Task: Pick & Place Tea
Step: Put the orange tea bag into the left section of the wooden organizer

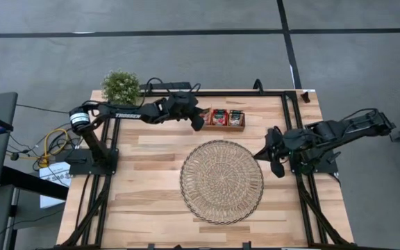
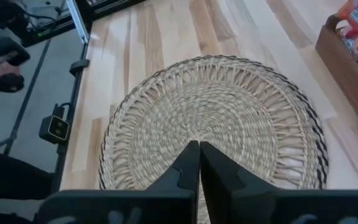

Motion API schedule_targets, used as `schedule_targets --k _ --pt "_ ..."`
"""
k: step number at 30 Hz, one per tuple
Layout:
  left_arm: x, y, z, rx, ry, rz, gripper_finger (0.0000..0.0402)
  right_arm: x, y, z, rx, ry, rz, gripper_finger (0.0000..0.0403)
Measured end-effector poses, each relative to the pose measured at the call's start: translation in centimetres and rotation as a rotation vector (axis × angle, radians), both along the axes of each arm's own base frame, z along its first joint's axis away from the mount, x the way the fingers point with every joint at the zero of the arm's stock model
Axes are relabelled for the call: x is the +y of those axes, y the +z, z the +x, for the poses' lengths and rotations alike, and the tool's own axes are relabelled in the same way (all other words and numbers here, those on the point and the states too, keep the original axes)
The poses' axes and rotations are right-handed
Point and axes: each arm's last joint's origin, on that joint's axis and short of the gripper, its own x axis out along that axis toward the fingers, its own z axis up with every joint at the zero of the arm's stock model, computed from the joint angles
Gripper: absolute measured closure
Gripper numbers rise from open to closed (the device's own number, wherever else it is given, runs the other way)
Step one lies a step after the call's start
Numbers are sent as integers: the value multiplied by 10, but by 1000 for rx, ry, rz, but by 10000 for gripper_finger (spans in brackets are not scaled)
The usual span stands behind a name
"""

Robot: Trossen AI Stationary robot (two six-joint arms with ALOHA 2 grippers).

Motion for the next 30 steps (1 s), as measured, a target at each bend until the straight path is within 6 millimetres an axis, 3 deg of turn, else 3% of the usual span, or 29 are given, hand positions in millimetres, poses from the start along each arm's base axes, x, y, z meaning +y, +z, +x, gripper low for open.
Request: schedule_targets --k 14,20,30 --pt "19 -10 -2 3 1 9 401 0 -1 1 15 -28 34 400" --pt "21 -29 4 36 -8 -13 401 0 -1 1 15 -39 44 400" --pt "28 -29 4 15 -3 19 401 0 -1 1 18 -51 60 400"
